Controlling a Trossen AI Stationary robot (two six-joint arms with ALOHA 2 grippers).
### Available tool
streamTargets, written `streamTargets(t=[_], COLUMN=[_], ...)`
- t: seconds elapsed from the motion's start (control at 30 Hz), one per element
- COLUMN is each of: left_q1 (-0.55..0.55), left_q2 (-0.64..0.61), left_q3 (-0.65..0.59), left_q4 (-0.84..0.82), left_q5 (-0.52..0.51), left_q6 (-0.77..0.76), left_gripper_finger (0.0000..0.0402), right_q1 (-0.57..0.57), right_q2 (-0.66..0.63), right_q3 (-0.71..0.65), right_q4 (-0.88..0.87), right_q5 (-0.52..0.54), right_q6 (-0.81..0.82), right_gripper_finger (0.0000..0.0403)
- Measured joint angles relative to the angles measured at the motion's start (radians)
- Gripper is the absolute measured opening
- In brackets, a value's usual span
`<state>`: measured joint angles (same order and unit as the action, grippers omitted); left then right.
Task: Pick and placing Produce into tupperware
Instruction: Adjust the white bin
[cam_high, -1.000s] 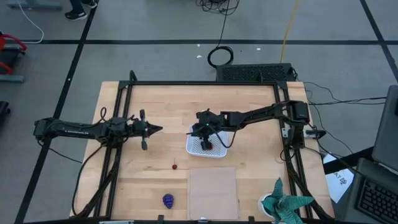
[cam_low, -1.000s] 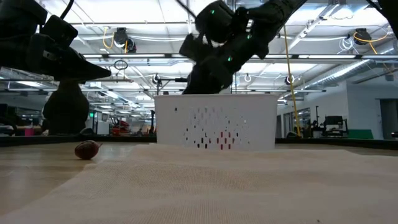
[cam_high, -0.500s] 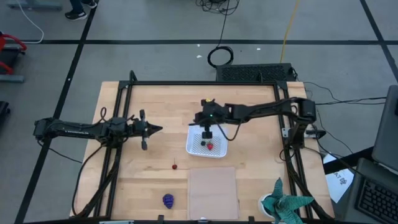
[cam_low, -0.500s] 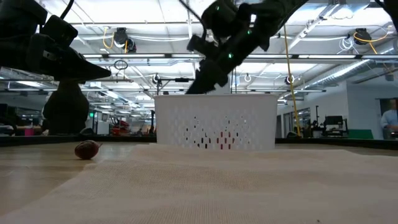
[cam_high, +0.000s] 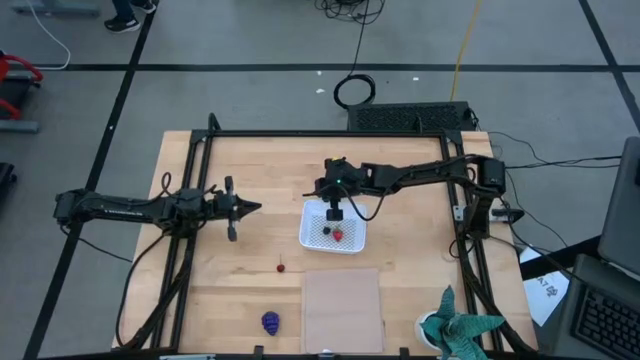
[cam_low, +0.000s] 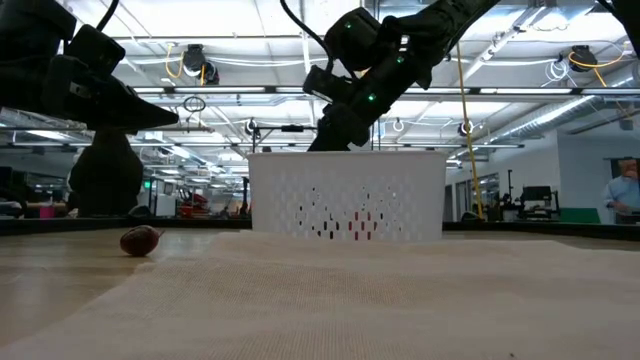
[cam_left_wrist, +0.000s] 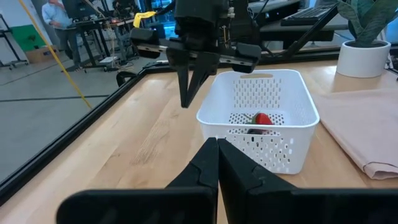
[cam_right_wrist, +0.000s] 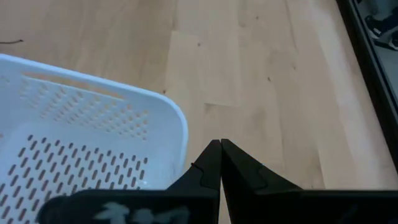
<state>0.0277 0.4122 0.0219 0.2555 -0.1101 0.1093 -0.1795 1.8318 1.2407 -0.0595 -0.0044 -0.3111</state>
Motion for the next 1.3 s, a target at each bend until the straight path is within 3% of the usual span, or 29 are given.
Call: streamTargets(t=[1.3], left_q1=[0.000], left_q2=[0.000], left_q3=[0.000], left_q4=[0.000], left_q5=[-0.002], left_q6=[-0.010], left_gripper_finger=[0.0003], right_q1=[0.023], right_q2=[0.003], right_q3=[-0.006], right_q4=[-0.036], right_q5=[-0.056], right_q6=[0.016], right_gripper_finger=[0.0000])
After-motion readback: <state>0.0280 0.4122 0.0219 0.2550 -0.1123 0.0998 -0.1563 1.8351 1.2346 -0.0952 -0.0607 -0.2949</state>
